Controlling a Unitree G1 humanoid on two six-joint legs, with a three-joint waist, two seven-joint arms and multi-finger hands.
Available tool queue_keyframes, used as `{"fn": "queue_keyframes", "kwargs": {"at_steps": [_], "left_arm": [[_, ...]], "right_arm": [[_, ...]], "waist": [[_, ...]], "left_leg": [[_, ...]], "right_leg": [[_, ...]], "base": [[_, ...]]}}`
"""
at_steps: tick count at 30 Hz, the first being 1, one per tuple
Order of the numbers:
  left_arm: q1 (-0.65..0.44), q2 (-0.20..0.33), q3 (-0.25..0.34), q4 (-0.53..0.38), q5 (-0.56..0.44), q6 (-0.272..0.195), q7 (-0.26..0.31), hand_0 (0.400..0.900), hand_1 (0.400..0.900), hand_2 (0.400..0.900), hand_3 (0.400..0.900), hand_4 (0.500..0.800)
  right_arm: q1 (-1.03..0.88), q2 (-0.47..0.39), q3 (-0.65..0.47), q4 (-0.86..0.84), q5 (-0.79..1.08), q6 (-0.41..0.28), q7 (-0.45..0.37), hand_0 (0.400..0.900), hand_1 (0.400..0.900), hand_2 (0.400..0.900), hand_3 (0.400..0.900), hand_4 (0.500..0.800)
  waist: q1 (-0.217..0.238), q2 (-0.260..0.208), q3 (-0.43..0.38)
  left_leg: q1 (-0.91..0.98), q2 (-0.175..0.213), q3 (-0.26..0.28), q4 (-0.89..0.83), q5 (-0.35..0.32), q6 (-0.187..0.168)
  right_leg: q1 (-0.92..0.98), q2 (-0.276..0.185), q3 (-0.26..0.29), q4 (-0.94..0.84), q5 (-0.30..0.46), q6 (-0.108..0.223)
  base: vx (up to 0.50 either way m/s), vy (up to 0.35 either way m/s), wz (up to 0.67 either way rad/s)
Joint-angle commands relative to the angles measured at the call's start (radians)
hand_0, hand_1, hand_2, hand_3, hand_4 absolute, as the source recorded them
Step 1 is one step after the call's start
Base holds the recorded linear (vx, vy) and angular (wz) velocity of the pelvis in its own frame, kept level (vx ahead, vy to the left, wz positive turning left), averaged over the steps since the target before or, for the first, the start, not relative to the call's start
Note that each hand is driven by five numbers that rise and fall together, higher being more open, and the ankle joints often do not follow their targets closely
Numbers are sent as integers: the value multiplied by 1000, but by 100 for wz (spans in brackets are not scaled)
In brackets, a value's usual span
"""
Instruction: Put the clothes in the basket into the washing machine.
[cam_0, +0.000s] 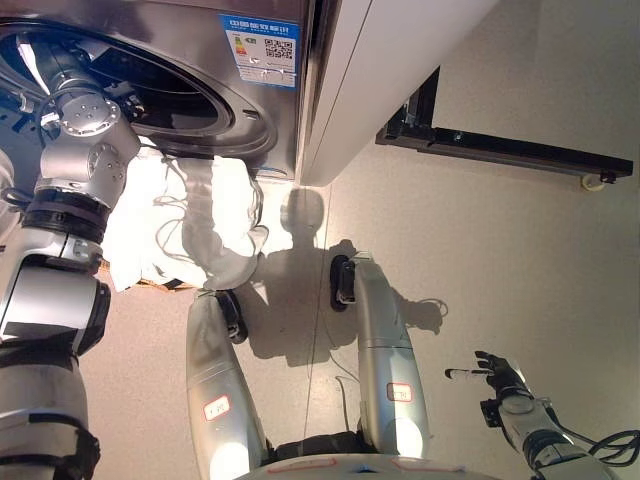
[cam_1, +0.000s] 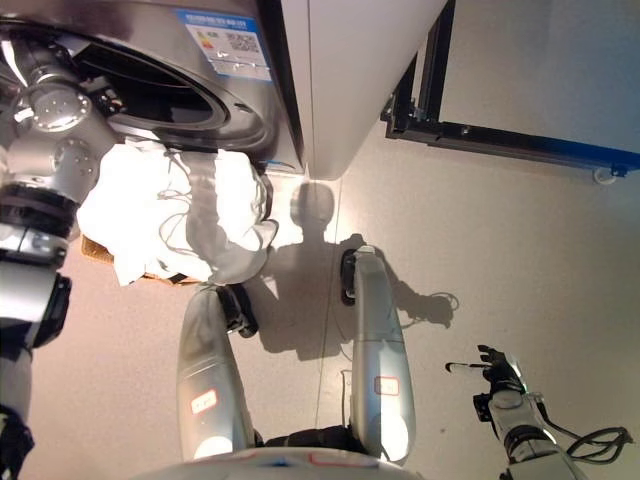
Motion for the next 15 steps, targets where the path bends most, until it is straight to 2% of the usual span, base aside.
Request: {"fn": "queue_keyframes", "kwargs": {"at_steps": [1, 3, 5, 9, 12, 13, 15], "left_arm": [[0, 73, -46, 74, 14, -12, -70, 900, 900, 900, 900, 800], [38, 63, -44, 115, 41, 28, -142, 900, 900, 900, 900, 800], [86, 49, -40, 146, 79, 52, -179, 900, 900, 900, 900, 800], [235, -8, 8, 190, 145, 51, -297, 900, 900, 900, 900, 800], [358, -87, 40, 206, 183, 37, -357, 900, 900, 900, 900, 800], [401, -121, 48, 216, 215, 41, -379, 900, 900, 900, 900, 800], [476, -185, 57, 248, 246, 27, -404, 900, 900, 900, 900, 800]], "right_arm": [[136, -84, 40, 44, 49, 17, -21, 900, 900, 900, 900, 800], [130, -80, 52, 27, 56, 20, -22, 900, 900, 900, 900, 800], [121, -73, 69, -2, 68, 36, -32, 900, 900, 900, 900, 800], [111, -35, 100, -15, 76, 40, -65, 900, 900, 900, 900, 800], [107, -5, 106, -19, 78, 49, -90, 900, 900, 900, 900, 800], [102, 6, 105, -15, 78, 49, -97, 900, 900, 900, 900, 800], [96, 26, 99, 9, 73, 38, -101, 900, 900, 900, 900, 800]], "waist": [[-35, 41, -169], [-33, 44, -175], [-28, 48, -182], [-9, 54, -199], [9, 56, -213], [15, 58, -220], [23, 59, -237]], "left_leg": [[-47, 13, -9, -70, 41, 114], [-14, 8, 0, -123, 63, 112], [23, 2, 9, -182, 85, 108], [123, -6, 34, -301, 123, 102], [213, -14, 54, -402, 155, 96], [241, -16, 69, -465, 206, 101], [301, -18, 82, -537, 235, 97]], "right_leg": [[77, -53, 45, -170, 83, 61], [106, -52, 41, -206, 94, 58], [137, -51, 39, -246, 105, 56], [224, -64, 20, -340, 131, 58], [307, -74, -1, -428, 155, 68], [333, -75, -14, -485, 199, 62], [391, -79, -22, -556, 223, 71]], "base": [[-34, -21, 1], [0, 0, 0], [-16, -17, 4], [14, -24, 6], [19, -51, 4], [-33, -56, 2], [12, -61, 3]]}}
